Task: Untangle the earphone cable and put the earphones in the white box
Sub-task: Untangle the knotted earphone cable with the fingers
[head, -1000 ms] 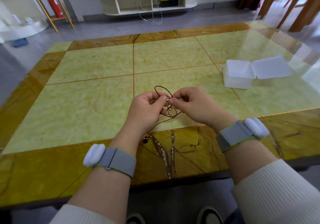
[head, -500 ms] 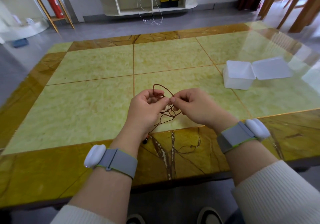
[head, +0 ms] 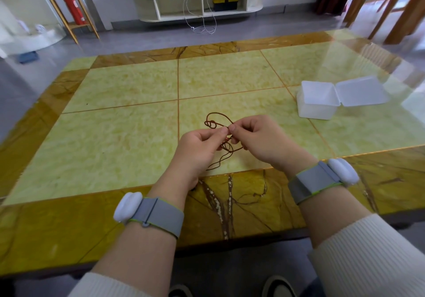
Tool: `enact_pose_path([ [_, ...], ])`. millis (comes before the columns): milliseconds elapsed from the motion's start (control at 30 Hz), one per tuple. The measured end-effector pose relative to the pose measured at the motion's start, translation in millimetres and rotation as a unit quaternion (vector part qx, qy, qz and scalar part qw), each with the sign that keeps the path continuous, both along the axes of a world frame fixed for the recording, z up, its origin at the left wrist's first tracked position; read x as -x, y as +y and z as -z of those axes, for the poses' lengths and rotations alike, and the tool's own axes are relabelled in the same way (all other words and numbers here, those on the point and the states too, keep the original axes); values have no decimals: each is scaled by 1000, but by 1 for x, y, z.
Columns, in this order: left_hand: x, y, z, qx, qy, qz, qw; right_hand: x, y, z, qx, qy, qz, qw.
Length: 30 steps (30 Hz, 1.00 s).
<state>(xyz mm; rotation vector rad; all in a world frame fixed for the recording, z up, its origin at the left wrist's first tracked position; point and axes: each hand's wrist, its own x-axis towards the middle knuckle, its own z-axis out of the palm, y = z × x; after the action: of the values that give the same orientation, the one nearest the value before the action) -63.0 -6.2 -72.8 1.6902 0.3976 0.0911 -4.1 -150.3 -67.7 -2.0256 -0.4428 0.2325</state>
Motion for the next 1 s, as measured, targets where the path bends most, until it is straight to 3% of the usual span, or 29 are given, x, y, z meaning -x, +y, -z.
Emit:
enact_pose_path([
  [200, -1, -3, -3, 2, -77, -59, 995, 1, 1, 0, 14, 18, -18, 1000],
  [333, -5, 2, -5, 20, -63, -123, 990, -2, -1, 5, 19, 34, -9, 999],
  [533, 0, -2, -2, -12, -22, -58, 998, 1, 1, 1, -25, 13, -12, 1000],
  [767, -1, 0, -4, 29, -75, -66, 995, 1, 2, 4, -2, 14, -40, 999],
  [1000, -2, -2, -6, 3, -113, -99, 989, 5, 6, 1, 7, 20, -47, 999],
])
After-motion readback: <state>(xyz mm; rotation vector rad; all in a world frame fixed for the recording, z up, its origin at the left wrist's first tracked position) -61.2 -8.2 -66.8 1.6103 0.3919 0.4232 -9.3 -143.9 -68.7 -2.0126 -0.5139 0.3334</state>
